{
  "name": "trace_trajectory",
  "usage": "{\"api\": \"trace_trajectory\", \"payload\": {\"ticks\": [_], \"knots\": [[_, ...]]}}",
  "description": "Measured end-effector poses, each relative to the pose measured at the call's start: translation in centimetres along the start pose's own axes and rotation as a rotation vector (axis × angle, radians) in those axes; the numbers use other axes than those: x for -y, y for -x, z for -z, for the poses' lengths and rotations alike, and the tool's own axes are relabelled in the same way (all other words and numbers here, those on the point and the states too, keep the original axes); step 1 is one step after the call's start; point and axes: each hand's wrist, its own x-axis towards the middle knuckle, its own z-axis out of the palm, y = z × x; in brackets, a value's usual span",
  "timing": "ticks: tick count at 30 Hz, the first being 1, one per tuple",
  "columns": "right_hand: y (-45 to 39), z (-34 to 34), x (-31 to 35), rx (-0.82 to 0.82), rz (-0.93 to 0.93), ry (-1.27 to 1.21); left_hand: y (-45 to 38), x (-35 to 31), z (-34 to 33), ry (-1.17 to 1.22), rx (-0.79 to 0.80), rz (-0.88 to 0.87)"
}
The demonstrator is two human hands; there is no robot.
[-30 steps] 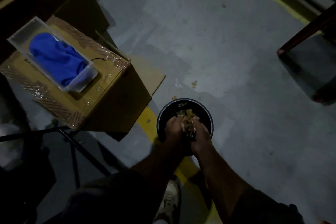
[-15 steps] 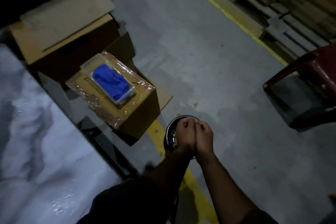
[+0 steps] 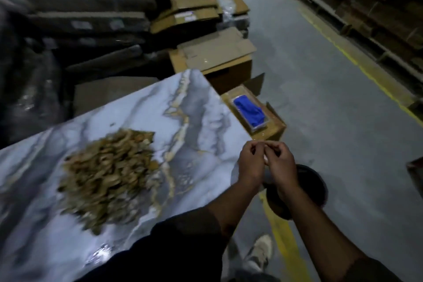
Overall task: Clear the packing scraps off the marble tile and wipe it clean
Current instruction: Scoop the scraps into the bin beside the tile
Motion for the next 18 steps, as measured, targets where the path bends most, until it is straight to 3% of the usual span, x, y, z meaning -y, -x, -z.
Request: {"api": "trace_trajectory", "payload": {"ticks": [10,14,18], "knots": [[14.5,-19.9,1.5,0.397,0.080,0.128,4.7,-0.2,25.6,-0.033,-0.323,-0.104],[18.4,-24.6,1.8,0.516,0.080,0.156,6.1,0.1,32.5,-0.054,-0.441,-0.210],[19.9,-27.6,2.3,0.574,0.165,0.318,6.9,0.0,37.3,-0.119,-0.701,-0.272]]}}
